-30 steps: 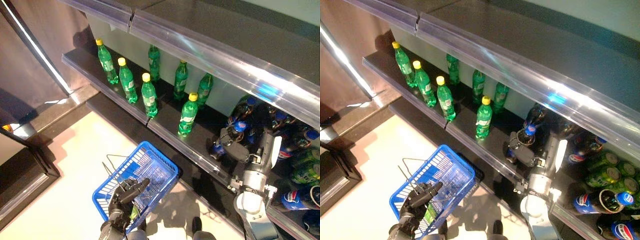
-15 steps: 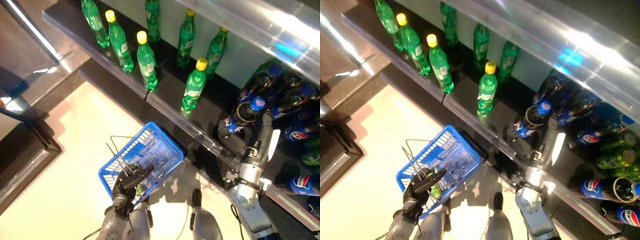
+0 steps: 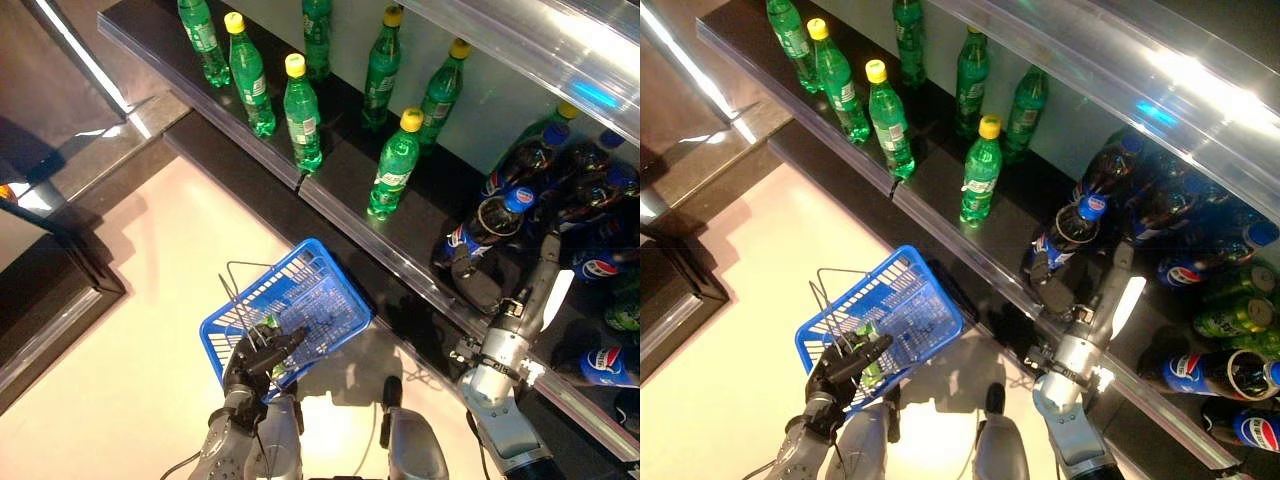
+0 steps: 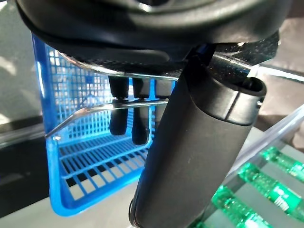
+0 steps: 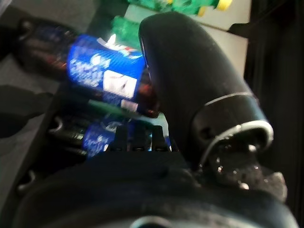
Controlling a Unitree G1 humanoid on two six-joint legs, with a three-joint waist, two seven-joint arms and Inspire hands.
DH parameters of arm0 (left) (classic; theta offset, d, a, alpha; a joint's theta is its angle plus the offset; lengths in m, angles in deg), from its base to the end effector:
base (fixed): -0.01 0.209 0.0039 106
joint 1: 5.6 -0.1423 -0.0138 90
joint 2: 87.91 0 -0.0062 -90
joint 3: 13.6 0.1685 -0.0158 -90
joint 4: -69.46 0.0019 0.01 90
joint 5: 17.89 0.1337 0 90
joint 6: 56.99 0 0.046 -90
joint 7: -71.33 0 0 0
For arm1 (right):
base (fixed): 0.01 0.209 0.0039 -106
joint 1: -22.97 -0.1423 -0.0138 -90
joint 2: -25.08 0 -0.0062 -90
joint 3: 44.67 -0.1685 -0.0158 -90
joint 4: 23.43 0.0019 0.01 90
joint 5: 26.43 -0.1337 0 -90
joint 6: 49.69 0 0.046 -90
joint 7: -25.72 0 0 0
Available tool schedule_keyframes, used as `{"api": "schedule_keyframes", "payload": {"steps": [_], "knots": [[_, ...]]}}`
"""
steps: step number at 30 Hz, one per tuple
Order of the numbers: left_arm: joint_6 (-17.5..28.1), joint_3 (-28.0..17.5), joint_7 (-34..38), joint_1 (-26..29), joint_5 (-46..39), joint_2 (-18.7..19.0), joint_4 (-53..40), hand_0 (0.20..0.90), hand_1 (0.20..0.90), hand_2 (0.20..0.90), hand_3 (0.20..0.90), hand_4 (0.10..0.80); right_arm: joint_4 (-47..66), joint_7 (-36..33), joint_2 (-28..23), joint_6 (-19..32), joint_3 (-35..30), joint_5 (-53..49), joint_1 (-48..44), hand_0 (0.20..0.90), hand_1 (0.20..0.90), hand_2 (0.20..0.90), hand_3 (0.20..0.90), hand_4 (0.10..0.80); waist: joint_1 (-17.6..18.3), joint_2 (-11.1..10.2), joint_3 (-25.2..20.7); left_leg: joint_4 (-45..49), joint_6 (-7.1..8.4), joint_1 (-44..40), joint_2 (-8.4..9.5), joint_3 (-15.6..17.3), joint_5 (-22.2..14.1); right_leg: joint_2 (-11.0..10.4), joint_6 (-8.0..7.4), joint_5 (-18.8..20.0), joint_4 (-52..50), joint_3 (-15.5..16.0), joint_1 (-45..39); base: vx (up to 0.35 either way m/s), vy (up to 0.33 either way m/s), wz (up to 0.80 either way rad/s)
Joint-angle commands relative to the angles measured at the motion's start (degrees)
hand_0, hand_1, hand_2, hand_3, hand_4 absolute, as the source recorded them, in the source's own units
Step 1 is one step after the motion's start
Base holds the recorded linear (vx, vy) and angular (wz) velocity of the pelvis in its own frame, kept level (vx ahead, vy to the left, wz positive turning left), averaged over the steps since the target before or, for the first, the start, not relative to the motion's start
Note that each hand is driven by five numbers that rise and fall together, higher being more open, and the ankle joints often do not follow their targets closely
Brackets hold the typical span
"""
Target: Pick up the drink and place into the basket.
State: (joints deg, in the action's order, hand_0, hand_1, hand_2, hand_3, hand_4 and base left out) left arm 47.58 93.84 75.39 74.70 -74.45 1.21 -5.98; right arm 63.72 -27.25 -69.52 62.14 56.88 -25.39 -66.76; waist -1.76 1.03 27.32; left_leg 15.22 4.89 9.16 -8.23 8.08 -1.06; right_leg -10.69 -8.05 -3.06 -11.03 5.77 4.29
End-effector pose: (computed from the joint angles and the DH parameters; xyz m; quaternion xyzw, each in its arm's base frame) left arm 0.1448 0.1671 -0.0109 -0.3283 0.1511 0.0754 0.9294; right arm 0.1918 -0.1719 0.0640 -0.0867 -0.2017 -0.3159 0.9230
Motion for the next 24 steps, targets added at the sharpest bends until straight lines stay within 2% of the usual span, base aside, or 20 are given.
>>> {"api": "schedule_keyframes", "payload": {"steps": [1,5,14,18,24], "knots": [[8.0,-1.7,-6.6,-0.6,4.5,3.9,-15.2,0.300,0.300,0.300,0.200,0.100,3.6,-3.3,-0.9,7.0,-4.0,0.3,-3.3,0.900,0.900,0.900,0.900,0.800,-2.2,-0.4,-4.6,13.0,4.29,7.7,-1.93,-5.7,0.8,-1.7,-0.78,3.2,-1.0,2.8,-0.8,0.093,-0.062,0.01],[6.1,-2.2,-7.5,-0.8,4.4,4.7,-15.3,0.300,0.300,0.300,0.200,0.100,0.2,-3.3,0.3,9.3,-5.0,-2.4,-4.2,0.900,0.900,0.900,0.900,0.800,-3.4,0.0,-4.4,15.0,4.37,9.1,-1.82,-6.7,0.6,-1.7,-1.09,3.3,-1.5,3.7,-1.2,0.097,-0.076,0.05],[3.1,-2.2,-8.0,-1.5,4.7,6.6,-16.1,0.300,0.300,0.300,0.200,0.100,-2.7,-3.5,1.5,10.8,-5.3,-4.9,-5.3,0.900,0.900,0.900,0.900,0.800,-5.3,0.6,-4.0,16.1,4.40,10.2,-1.41,-8.4,0.3,-1.6,-2.22,3.8,-1.9,5.5,-2.0,0.094,-0.066,0.09],[3.3,-2.3,-8.3,0.3,3.7,8.6,-15.9,0.300,0.300,0.300,0.200,0.100,-4.2,-5.0,1.2,12.0,-5.3,-5.2,-8.1,0.900,0.900,0.900,0.900,0.800,-5.9,0.6,-2.7,15.6,4.48,11.8,-1.13,-9.1,-0.6,-1.5,-3.13,4.4,-1.8,5.8,-0.3,-0.078,-0.091,0.07],[3.8,-2.6,-7.8,3.5,3.1,10.4,-15.2,0.300,0.300,0.300,0.200,0.100,-6.3,-7.9,1.1,13.6,-5.6,-6.3,-12.3,0.900,0.900,0.900,0.900,0.800,-6.3,0.1,-0.6,14.9,4.72,14.0,-0.92,-10.0,-1.0,-0.8,-3.53,4.9,-1.3,6.3,1.4,-0.102,-0.090,0.03]]}}
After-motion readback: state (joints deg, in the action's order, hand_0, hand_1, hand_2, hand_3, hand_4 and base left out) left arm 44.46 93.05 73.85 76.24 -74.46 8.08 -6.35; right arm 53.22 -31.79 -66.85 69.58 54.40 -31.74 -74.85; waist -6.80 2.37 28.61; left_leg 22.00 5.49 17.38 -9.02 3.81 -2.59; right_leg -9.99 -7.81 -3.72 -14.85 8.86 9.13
